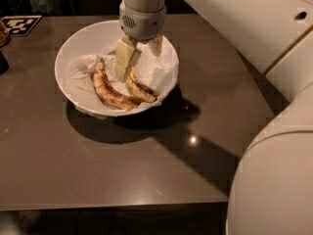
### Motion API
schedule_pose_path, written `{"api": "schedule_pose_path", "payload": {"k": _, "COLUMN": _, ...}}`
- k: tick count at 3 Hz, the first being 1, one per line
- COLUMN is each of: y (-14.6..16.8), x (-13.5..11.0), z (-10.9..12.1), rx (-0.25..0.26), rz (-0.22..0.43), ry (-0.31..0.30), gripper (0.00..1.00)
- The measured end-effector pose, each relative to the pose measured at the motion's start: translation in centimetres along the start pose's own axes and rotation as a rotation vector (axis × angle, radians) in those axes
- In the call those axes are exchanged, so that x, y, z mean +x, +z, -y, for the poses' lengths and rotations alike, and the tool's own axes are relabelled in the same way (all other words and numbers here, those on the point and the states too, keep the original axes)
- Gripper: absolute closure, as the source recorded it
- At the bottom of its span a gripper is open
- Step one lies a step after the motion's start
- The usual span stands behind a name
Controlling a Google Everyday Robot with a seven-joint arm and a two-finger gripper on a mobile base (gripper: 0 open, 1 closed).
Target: Pick banana from white bowl
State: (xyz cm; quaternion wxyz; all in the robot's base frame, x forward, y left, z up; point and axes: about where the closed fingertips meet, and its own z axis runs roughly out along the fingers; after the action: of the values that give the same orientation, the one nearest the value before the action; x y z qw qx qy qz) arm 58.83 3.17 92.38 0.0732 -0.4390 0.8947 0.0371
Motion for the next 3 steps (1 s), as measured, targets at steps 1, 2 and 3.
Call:
{"api": "schedule_pose_path", "payload": {"k": 1, "y": 1.3, "x": -0.5, "z": 0.1, "rx": -0.025, "rz": -0.014, "ry": 0.003, "gripper": 0.32}}
{"api": "schedule_pose_path", "payload": {"k": 2, "y": 2.1, "x": -0.6, "z": 0.2, "rx": -0.047, "rz": -0.02, "ry": 0.012, "gripper": 0.42}}
{"api": "schedule_pose_path", "payload": {"k": 3, "y": 3.0, "x": -0.7, "z": 0.2, "rx": -0.069, "rz": -0.031, "ry": 0.014, "gripper": 0.42}}
